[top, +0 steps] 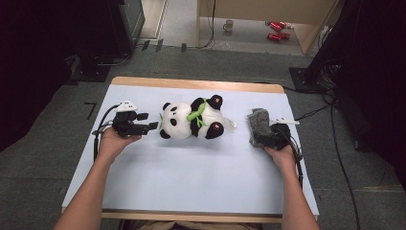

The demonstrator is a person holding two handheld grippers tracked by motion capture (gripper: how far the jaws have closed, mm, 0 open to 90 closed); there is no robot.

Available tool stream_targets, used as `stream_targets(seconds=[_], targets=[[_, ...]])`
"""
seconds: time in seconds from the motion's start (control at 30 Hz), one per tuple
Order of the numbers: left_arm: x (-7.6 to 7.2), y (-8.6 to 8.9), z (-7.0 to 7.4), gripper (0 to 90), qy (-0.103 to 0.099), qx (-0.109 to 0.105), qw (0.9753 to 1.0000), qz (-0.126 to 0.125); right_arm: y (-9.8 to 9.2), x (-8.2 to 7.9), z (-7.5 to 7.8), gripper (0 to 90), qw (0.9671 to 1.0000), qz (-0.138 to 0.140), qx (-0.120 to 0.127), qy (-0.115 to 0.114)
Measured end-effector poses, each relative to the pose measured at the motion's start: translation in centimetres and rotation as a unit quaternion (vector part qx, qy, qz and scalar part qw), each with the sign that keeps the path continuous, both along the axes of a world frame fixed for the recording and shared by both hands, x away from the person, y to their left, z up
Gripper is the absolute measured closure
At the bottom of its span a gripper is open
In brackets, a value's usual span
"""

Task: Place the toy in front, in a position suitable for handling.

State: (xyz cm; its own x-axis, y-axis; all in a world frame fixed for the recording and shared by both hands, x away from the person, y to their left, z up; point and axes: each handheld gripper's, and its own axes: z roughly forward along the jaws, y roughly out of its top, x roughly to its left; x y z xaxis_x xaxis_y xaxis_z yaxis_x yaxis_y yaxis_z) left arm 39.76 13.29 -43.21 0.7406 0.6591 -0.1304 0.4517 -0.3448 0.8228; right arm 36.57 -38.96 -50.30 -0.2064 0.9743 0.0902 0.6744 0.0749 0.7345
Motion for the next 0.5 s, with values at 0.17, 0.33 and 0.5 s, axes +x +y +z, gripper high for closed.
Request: stream_targets(seconds=[0.17, 0.33, 0.5], targets=[[0.4, -0.8, 0.2, 38.8, -0.003, 0.014, 0.9998, -0.014, 0.0, 0.0, 0.0, 10.8, 1.0, 0.0, -0.001, 0.0], [0.9, -1.3, 0.5, 40.4, -0.003, 0.009, 0.9998, -0.018, 0.0, 0.0, 0.0, 10.9, 1.0, -0.001, -0.002, -0.001], [1.5, -1.5, 1.2, 39.1, -0.001, 0.002, 0.9996, -0.028, 0.0, -0.1, 0.0, 10.9, 1.0, -0.002, -0.003, -0.001]])
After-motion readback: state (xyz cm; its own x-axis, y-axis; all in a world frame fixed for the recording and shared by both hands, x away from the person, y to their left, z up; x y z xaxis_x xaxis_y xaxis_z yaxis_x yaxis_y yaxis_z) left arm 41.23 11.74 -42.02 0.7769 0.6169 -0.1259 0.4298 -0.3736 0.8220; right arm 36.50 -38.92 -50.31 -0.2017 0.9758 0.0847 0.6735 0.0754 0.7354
